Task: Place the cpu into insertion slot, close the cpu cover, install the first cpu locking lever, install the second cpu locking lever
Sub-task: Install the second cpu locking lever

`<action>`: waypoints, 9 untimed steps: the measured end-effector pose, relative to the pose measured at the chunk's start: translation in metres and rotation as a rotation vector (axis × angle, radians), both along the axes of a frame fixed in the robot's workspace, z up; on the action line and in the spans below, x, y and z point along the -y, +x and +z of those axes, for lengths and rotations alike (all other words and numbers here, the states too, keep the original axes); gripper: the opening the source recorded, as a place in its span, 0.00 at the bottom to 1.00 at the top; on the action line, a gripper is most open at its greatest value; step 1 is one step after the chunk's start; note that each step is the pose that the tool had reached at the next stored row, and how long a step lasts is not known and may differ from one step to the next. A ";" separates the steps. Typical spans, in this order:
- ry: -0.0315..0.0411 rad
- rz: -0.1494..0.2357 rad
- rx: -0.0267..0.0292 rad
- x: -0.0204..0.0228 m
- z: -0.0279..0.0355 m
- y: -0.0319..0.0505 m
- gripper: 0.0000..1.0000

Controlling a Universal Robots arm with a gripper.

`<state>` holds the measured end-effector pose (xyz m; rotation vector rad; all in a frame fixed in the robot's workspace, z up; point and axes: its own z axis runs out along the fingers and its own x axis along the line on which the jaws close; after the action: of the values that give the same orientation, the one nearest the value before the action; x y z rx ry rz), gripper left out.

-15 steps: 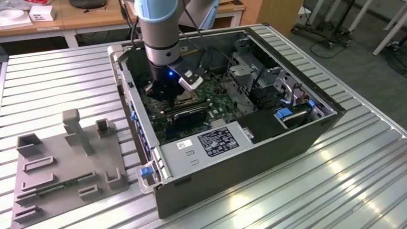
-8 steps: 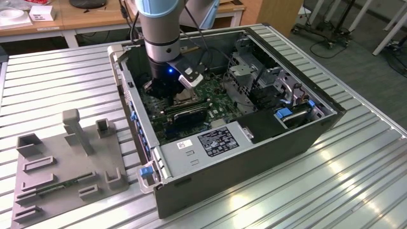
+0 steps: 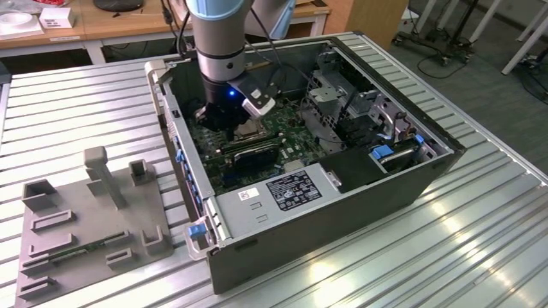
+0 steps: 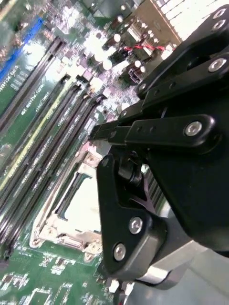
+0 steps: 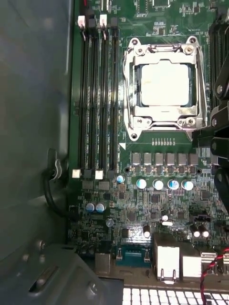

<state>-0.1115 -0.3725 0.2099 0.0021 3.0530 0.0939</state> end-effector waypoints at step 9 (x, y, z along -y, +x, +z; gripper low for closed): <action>0.0001 0.000 -0.0001 0.0008 0.0000 0.0248 0.11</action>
<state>-0.0867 -0.3733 0.2099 0.0022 3.0530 0.0940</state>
